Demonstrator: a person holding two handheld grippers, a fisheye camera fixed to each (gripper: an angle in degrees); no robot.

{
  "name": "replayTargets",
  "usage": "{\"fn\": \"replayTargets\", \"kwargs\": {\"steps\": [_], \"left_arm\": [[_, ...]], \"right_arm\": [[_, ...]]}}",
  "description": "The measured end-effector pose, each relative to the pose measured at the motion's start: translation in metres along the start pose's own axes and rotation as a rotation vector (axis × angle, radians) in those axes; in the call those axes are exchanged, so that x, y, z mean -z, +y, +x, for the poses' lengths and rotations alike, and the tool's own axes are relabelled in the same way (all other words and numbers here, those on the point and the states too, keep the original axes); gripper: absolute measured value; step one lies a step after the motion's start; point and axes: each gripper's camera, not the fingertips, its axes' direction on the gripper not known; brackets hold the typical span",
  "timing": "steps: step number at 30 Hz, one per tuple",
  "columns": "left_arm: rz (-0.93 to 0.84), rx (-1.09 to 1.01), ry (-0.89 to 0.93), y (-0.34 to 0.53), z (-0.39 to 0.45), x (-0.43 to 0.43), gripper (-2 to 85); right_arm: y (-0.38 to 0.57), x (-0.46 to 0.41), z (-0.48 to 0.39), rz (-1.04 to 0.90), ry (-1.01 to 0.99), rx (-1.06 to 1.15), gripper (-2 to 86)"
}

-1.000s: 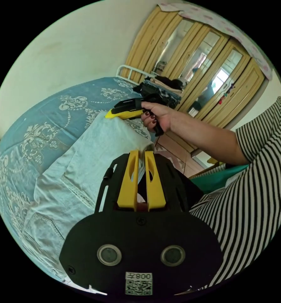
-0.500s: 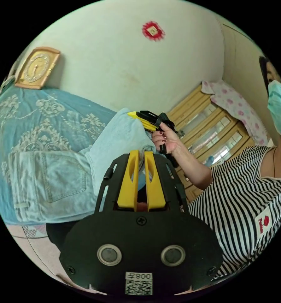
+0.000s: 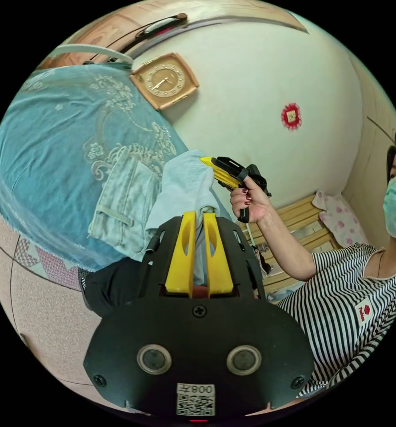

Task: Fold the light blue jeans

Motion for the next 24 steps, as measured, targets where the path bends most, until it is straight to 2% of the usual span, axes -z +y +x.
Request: {"fn": "replayTargets", "kwargs": {"steps": [10,18,22,24], "left_arm": [[0.056,0.178,-0.024,-0.003,-0.104,0.077,3.0],[0.039,0.182,-0.115,-0.008,-0.129,0.118,2.4],[0.119,0.195,-0.22,-0.002,-0.128,0.152,1.0],[0.16,0.17,-0.216,-0.001,-0.123,0.165,0.7]], "right_arm": [[-0.073,-0.133,-0.069,-0.134,0.103,0.019,6.0],[-0.095,-0.156,-0.128,-0.114,0.066,0.176,4.7],[-0.097,-0.175,-0.161,-0.135,0.089,0.28,2.0],[-0.1,-0.193,-0.175,-0.167,0.147,0.326,1.2]]}}
